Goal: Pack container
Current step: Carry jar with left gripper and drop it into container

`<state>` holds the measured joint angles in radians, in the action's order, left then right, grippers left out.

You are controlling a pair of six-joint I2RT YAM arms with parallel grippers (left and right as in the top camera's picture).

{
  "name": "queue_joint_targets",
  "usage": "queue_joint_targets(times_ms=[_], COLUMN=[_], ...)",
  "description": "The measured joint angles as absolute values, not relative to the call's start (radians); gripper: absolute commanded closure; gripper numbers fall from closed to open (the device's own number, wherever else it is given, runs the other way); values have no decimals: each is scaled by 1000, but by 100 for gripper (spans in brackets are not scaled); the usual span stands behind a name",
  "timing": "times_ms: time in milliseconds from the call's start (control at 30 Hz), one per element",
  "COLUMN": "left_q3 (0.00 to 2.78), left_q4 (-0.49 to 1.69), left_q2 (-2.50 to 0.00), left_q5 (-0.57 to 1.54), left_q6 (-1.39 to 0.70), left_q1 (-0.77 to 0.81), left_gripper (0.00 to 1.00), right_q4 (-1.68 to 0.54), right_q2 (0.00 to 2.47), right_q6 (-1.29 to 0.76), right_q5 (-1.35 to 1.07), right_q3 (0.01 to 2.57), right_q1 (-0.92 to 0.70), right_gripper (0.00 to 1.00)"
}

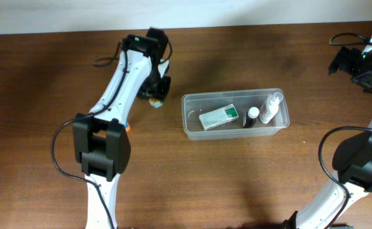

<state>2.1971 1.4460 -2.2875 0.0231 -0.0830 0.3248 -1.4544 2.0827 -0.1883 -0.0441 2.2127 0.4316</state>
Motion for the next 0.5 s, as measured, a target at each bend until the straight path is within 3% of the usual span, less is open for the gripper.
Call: queue_joint_targets(times_ms=[167, 333, 500], left_q3=[2406, 2595, 2595], left_q4=[1548, 1614, 1633], left_q2=[-2288, -2289, -2289], left_q5=[22, 38, 46], left_q6=[-83, -83, -83], left_q1=[355, 506, 628], left_gripper=[59, 59, 57], right_q4=[-1454, -1454, -1454], right_q2=[2083, 2083, 2083], right_q6=[-188, -187, -188], right_q5=[-43, -44, -43], right_q3=[2213, 2213, 2213], right_q1=[432, 432, 432], right_gripper=[2, 2, 1])
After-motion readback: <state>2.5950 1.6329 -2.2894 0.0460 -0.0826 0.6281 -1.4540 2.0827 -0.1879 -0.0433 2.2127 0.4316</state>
